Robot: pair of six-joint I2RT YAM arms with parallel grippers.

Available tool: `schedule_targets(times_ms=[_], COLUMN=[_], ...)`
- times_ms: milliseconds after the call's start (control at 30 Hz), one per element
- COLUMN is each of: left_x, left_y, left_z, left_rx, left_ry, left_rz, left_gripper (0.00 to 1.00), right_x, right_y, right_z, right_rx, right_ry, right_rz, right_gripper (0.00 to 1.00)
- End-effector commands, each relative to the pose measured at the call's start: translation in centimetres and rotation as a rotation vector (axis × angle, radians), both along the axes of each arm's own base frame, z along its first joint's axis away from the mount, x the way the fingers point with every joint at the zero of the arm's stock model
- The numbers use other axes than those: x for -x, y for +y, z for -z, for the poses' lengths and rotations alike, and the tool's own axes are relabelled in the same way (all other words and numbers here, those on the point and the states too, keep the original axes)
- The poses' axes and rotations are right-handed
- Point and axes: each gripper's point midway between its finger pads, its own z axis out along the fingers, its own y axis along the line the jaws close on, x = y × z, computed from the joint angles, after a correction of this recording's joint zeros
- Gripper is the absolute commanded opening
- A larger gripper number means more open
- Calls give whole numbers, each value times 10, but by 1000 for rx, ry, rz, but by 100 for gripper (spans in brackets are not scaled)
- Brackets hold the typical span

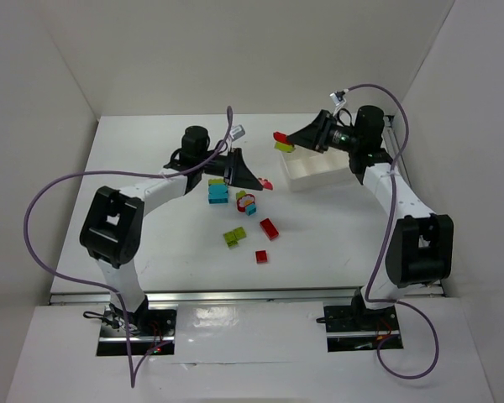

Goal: Sort the legos into containers by color

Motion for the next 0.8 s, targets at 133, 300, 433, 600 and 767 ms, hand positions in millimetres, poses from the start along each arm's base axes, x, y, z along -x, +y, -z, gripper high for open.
schedule_targets(times_ms=[133, 300, 433, 600, 767], left_x=[-22, -66, -96, -132, -165], left_y=[23, 30, -11, -56, -96], left_z=[-10, -17, -30, -9, 7], left_rx=[-85, -277, -311, -366, -380], left_ry=[-55, -134, -175, -164, -182], left_rz=[-120, -326, -360, -415, -480], left_gripper=[0, 0, 0, 0, 0], right_x=[-22, -31, -16, 9, 42], right_y=[-29, -85, -131, -179, -205], right_z=[23, 48, 24, 12, -7], right_rx=[236, 398, 426, 458, 436], right_ry=[91, 171, 130, 124, 68], right_rz=[238, 603, 839, 1080, 1223], right_gripper=[18, 18, 18, 18, 19])
